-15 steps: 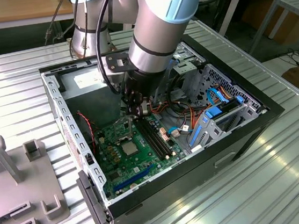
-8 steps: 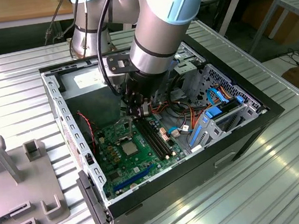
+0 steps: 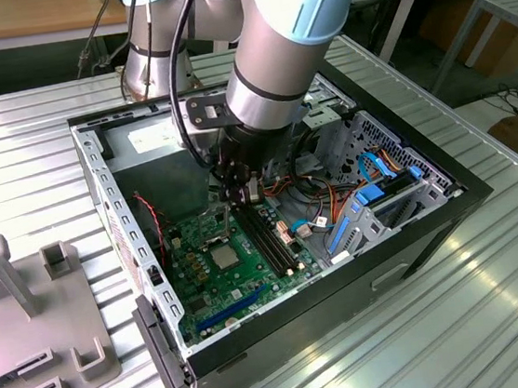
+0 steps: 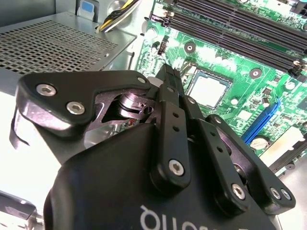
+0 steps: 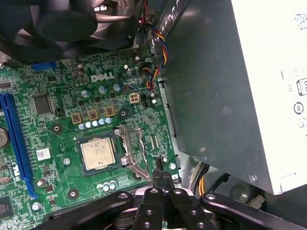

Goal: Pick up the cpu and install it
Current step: 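Close the cpu cover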

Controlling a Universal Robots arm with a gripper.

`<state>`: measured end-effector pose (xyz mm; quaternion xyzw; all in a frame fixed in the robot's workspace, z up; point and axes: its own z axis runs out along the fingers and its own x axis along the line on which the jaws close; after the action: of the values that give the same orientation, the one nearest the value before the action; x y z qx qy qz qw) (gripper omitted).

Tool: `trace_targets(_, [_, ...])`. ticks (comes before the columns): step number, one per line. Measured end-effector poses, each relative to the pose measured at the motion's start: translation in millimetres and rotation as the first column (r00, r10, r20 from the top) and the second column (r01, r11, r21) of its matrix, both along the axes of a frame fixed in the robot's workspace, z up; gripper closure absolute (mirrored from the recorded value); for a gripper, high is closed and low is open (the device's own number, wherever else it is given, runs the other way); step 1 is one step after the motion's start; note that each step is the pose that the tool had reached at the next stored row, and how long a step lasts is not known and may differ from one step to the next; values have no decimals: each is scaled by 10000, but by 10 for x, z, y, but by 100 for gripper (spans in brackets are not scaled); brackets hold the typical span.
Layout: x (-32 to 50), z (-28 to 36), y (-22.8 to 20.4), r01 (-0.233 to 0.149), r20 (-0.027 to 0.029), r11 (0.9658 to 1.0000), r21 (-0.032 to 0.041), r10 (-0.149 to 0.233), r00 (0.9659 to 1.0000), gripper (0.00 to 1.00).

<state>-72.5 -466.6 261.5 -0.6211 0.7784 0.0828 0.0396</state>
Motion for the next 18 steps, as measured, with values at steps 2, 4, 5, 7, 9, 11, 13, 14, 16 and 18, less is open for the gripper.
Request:
trace_targets(2, [0, 0, -4, -1, 0, 10000, 0, 1, 10000, 89])
trace_targets(4, [0, 0, -6, 0, 0, 10000, 2, 0, 10000, 89])
trace_targets(5, [0, 1, -6, 0, 0, 10000, 1, 0, 10000, 89])
trace_targets(7, [0, 4, -6, -21, 0, 10000, 0, 21, 10000, 89])
trace_targets(9, [0, 11, -6, -32, 0, 10000, 0, 32, 10000, 89])
trace_targets(11, [0, 14, -5, -35, 1, 10000, 2, 35, 10000, 89])
trace_targets(13, [0, 16, -6, -47, 0, 10000, 0, 47, 10000, 89])
trace_targets(14, [0, 16, -6, -52, 0, 10000, 0, 52, 10000, 89])
trace_targets(16, [0, 16, -6, -62, 0, 10000, 1, 62, 10000, 89])
trace_targets(18, [0, 17, -5, -75, 0, 10000, 1, 75, 10000, 89])
